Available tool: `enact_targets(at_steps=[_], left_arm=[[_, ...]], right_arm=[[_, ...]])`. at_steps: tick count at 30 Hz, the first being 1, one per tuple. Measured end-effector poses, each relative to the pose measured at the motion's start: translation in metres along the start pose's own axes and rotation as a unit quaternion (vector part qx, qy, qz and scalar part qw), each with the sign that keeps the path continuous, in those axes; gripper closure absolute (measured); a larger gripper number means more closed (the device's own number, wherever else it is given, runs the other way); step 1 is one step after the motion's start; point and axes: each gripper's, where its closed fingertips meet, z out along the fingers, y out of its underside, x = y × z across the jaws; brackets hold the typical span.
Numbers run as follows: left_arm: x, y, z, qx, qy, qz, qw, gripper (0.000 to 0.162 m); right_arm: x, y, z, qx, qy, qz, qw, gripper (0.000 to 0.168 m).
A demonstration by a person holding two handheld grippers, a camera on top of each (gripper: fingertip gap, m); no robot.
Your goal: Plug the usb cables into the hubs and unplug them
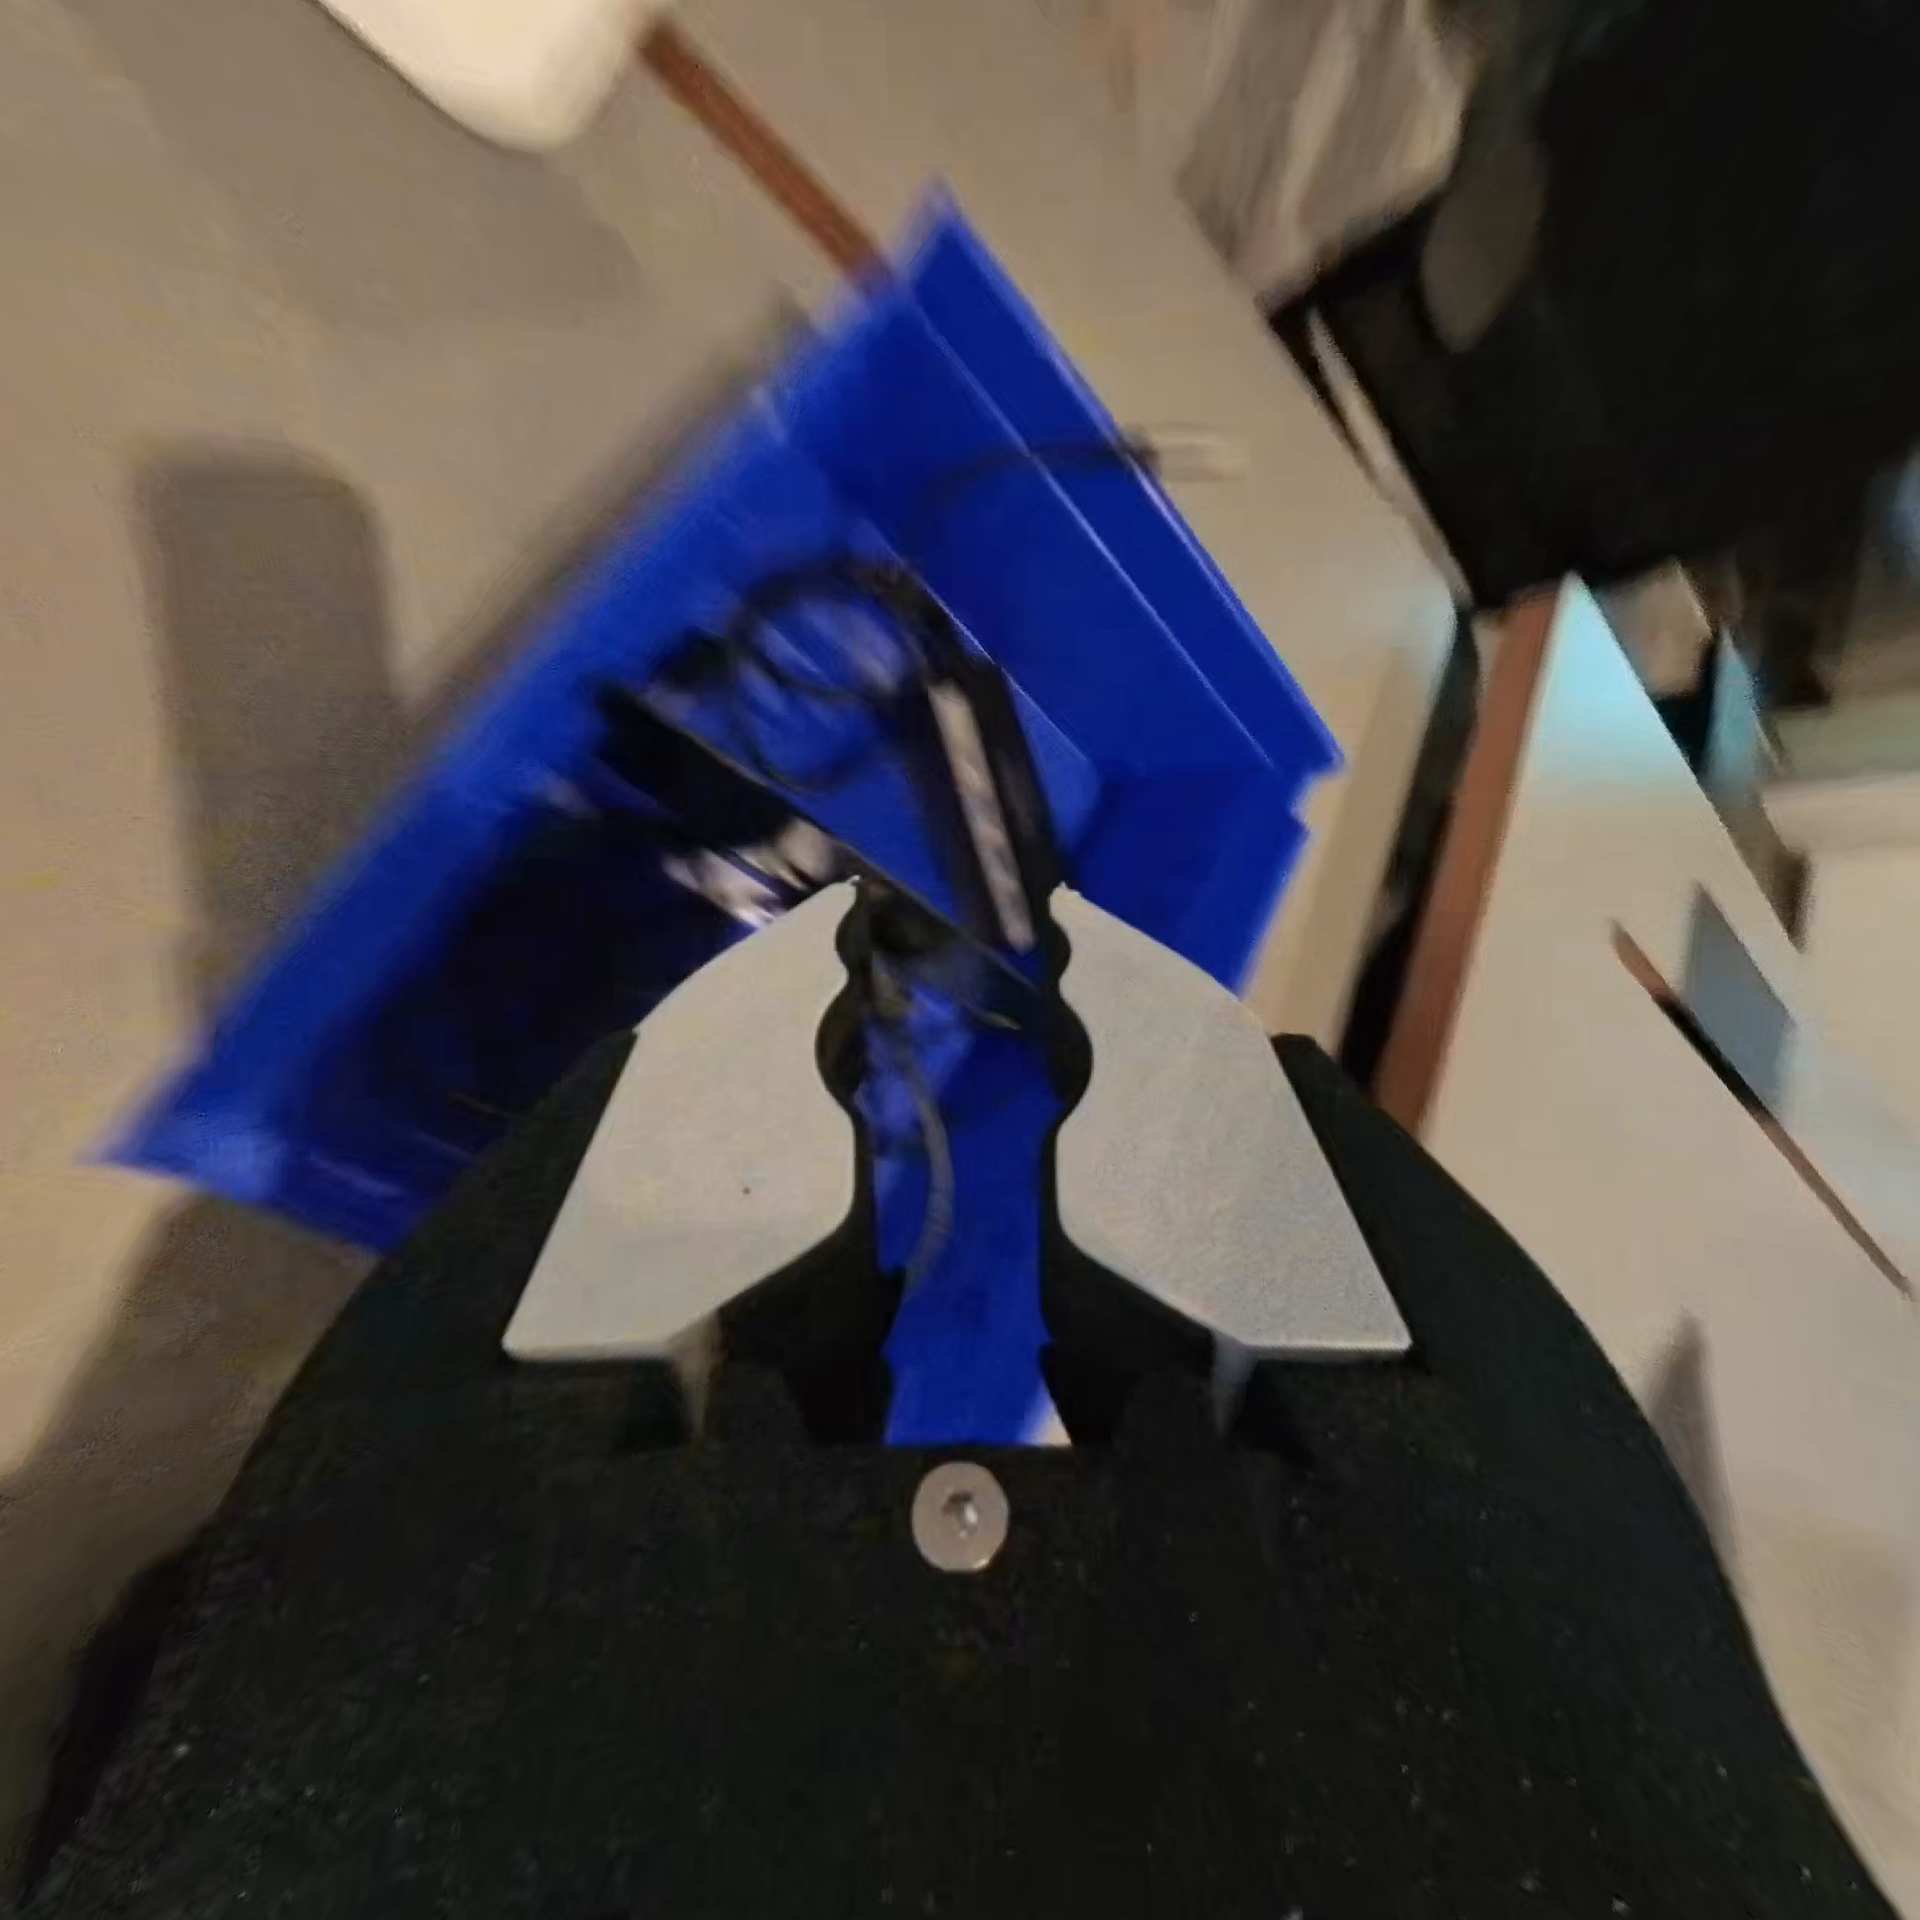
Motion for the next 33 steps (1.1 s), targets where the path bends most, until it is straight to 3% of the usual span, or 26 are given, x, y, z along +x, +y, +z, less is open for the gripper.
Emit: enact_targets(at_steps=[2, 5, 9, 14, 15, 17, 18, 24, 29, 33], left_arm=[[0.0, 0.0, 0.0, -0.001, -0.003, 0.003, 1.0, 0.155], [-0.004, 0.003, 0.0, -0.012, -0.012, 0.001, 1.0, 0.155], [-0.019, 0.01, -0.002, -0.048, -0.054, -0.021, 0.997, 0.15], [-0.039, -0.01, -0.016, -0.041, -0.106, -0.033, 0.993, 0.125], [-0.045, -0.018, -0.021, -0.038, -0.125, -0.027, 0.991, 0.119], [-0.058, -0.032, -0.035, -0.042, -0.172, -0.011, 0.984, 0.102], [-0.064, -0.039, -0.045, -0.05, -0.197, -0.002, 0.979, 0.095], [-0.103, -0.059, -0.112, -0.111, -0.336, 0.052, 0.934, 0.07], [-0.143, -0.024, -0.159, -0.285, -0.394, 0.08, 0.87, 0.081], [-0.157, 0.019, -0.175, -0.386, -0.392, 0.011, 0.835, 0.085]], right_arm=[[-0.051, -0.027, -0.032, 0.13, -0.055, 0.021, 0.99, 0.14], [-0.132, -0.055, -0.083, 0.307, -0.125, 0.051, 0.942, 0.137], [-0.202, -0.056, -0.109, 0.427, -0.111, 0.069, 0.895, 0.134], [-0.221, -0.041, -0.092, 0.463, 0.004, 0.055, 0.885, 0.132], [-0.223, -0.04, -0.088, 0.46, 0.003, 0.053, 0.886, 0.131], [-0.218, -0.04, -0.081, 0.45, 0.004, 0.091, 0.888, 0.103], [-0.216, -0.039, -0.077, 0.445, -0.003, 0.115, 0.888, 0.097], [-0.219, -0.034, -0.076, 0.451, -0.089, 0.2, 0.865, 0.094], [-0.215, -0.033, -0.083, 0.469, -0.115, 0.224, 0.847, 0.093], [-0.22, -0.034, -0.084, 0.47, -0.113, 0.205, 0.851, 0.092]])
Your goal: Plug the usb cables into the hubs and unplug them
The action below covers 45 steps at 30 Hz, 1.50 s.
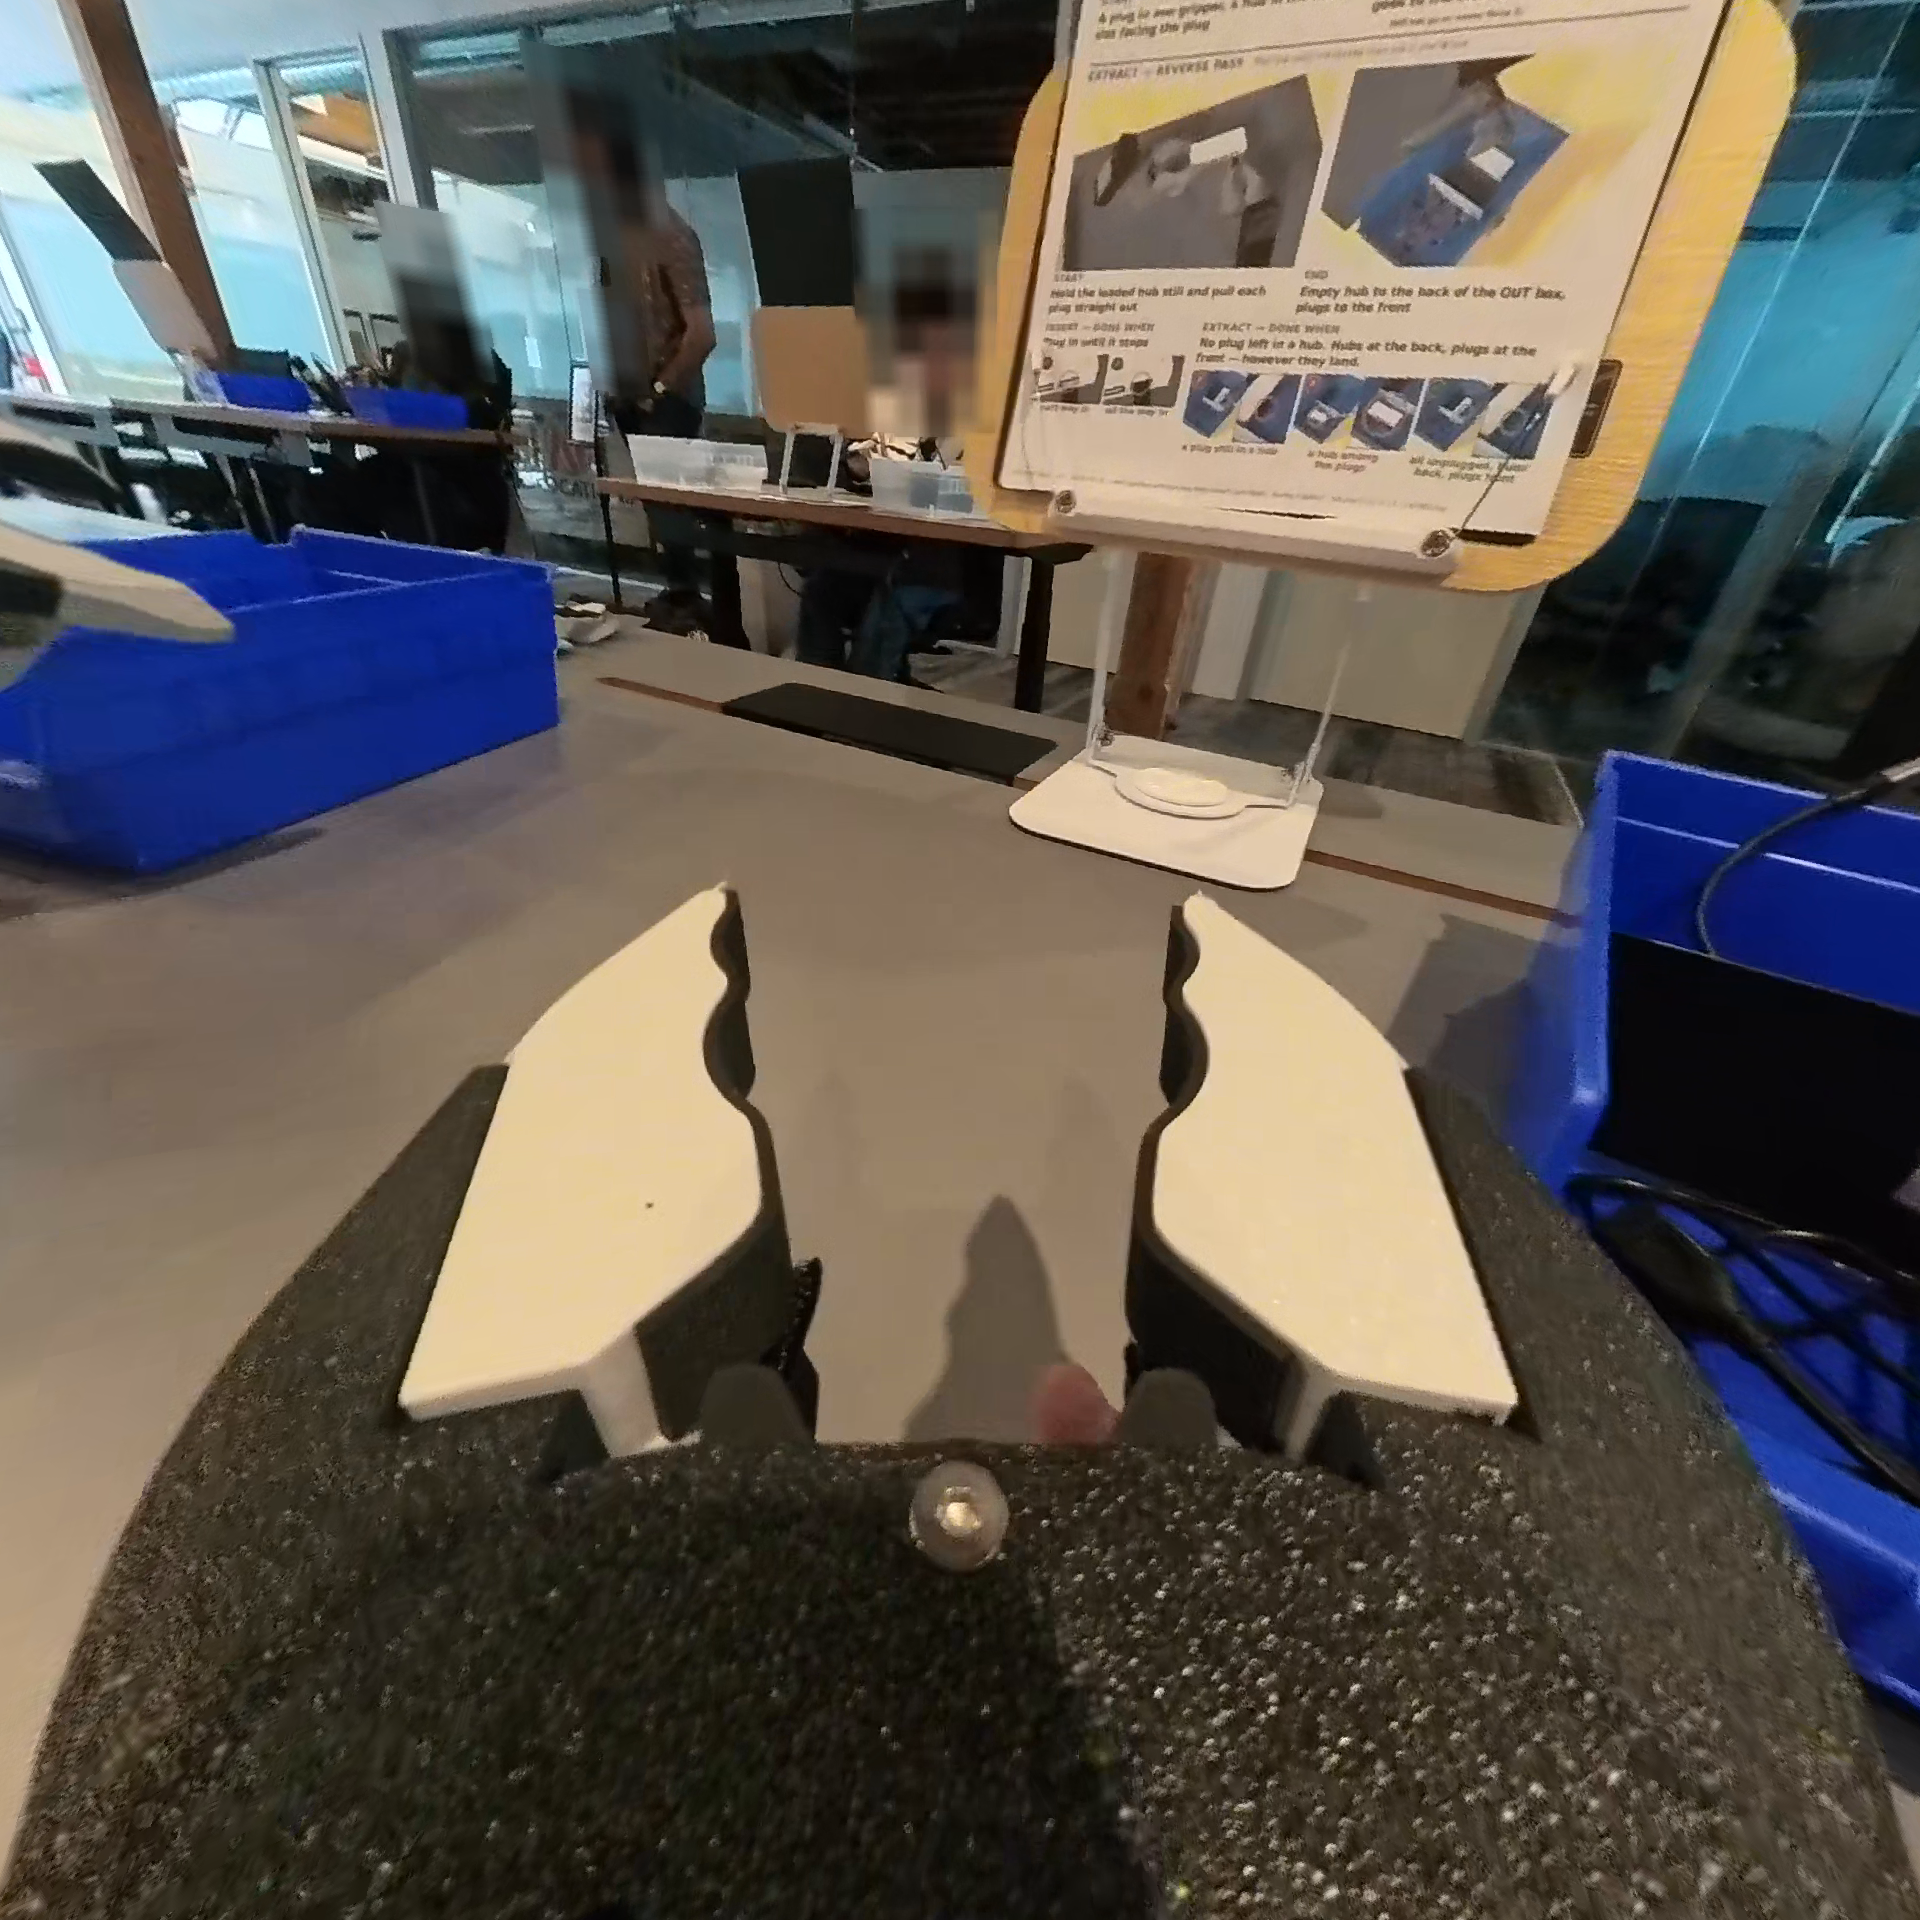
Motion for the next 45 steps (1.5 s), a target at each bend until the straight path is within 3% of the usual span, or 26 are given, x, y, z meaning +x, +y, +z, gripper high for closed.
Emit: enact_targets(at_steps=[11, 21, 25, 28, 30, 32, 39, 45], left_arm=[[-0.009, 0.041, 0.028, -0.147, -0.05, 0.013, 0.988, 0.148], [-0.021, 0.053, 0.026, -0.153, -0.059, 0.056, 0.985, 0.148], [-0.022, 0.072, 0.028, -0.201, -0.037, 0.022, 0.979, 0.126], [-0.014, 0.084, 0.028, -0.225, 0.022, -0.024, 0.974, 0.116], [-0.012, 0.089, 0.027, -0.233, 0.047, -0.043, 0.97, 0.124], [-0.008, 0.093, 0.026, -0.242, 0.064, -0.033, 0.968, 0.148], [-0.006, 0.088, 0.02, -0.211, 0.075, -0.037, 0.974, 0.153], [0.017, 0.052, -0.009, -0.119, 0.116, 0.033, 0.986, 0.154]], right_arm=[[-0.001, -0.003, -0.001, 0.012, 0.0, -0.011, 1.0, 0.092], [-0.004, -0.003, 0.0, 0.012, -0.007, -0.009, 1.0, 0.092], [-0.003, -0.003, 0.0, 0.014, -0.01, -0.003, 1.0, 0.092], [-0.004, -0.003, 0.0, 0.012, -0.012, -0.003, 1.0, 0.092], [-0.005, -0.002, 0.001, 0.01, -0.013, -0.005, 1.0, 0.092], [-0.005, -0.001, 0.001, 0.009, -0.015, -0.006, 1.0, 0.092], [-0.003, -0.001, 0.002, 0.007, -0.011, -0.005, 1.0, 0.092], [0.004, -0.006, -0.001, 0.023, 0.01, -0.008, 1.0, 0.094]])
